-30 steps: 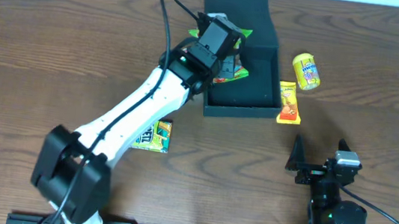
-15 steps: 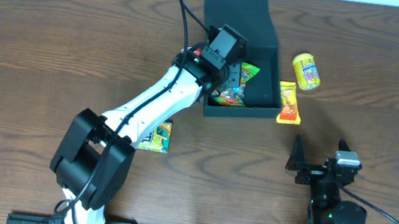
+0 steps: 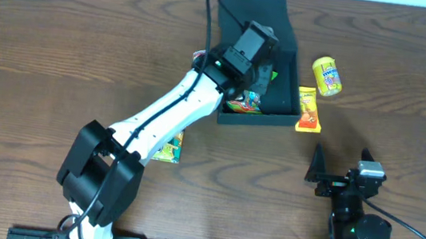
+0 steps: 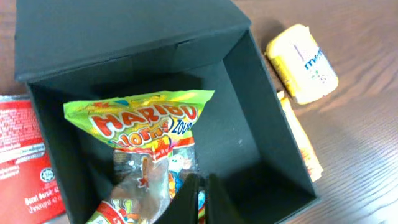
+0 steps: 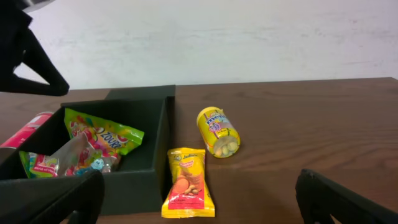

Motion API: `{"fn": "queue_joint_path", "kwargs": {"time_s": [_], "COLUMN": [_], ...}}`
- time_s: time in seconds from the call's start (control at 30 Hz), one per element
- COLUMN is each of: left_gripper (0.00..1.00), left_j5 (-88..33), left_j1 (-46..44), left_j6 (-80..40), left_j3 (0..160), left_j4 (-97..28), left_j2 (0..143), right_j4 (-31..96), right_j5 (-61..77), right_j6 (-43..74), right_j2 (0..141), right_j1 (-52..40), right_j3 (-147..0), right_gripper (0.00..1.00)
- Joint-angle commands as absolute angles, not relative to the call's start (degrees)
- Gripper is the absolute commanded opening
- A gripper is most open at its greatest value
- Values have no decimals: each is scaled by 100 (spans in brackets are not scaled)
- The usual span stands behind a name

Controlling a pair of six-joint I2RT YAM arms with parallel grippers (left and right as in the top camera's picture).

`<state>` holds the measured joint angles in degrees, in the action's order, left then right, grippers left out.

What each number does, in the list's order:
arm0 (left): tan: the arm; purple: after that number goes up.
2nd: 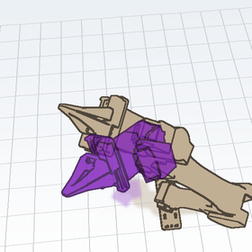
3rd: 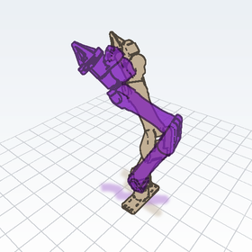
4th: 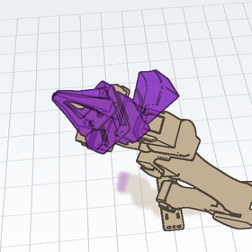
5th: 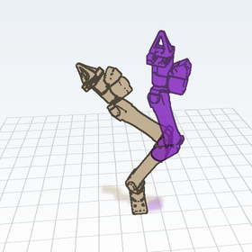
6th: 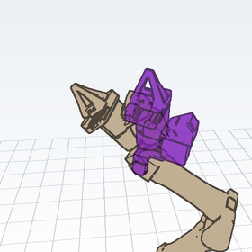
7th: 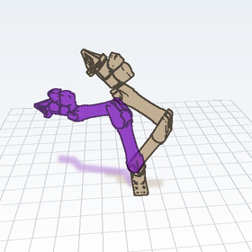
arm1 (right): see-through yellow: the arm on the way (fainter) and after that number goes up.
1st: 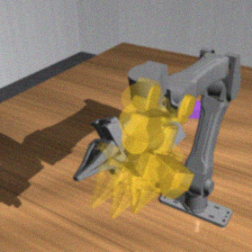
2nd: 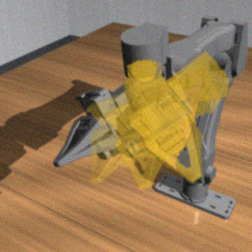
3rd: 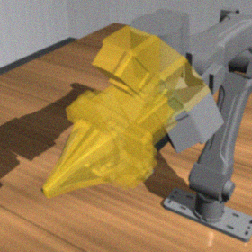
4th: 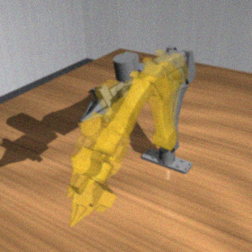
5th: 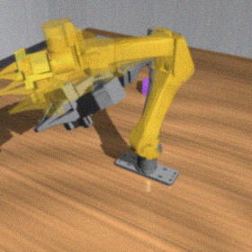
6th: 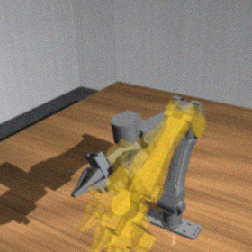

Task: Pack container
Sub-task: 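Lift the Haribo bag with the left gripper and carry it over the box, then lower the bag into the box and open the left gripper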

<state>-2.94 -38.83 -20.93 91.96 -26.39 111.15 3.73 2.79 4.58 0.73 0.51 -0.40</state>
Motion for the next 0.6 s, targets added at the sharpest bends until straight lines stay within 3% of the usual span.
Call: {"fn": "queue_joint_path", "kwargs": {"time_s": [0.0, 0.57], "left_gripper": [6, 6], "left_j5": [-71, 749], "left_j1": [-3881, -3760], "left_j6": [-1658, -1450], "left_j3": [9271, 9271], "left_j4": [-2689, -2888], "left_j2": [11402, 12503], "right_j4": [405, 405], "right_j5": [257, 259], "right_j6": [510, 510], "right_j2": [54, 54], "right_j1": [78, 78], "right_j3": [-32, -32], "right_gripper": [99, 99]}}
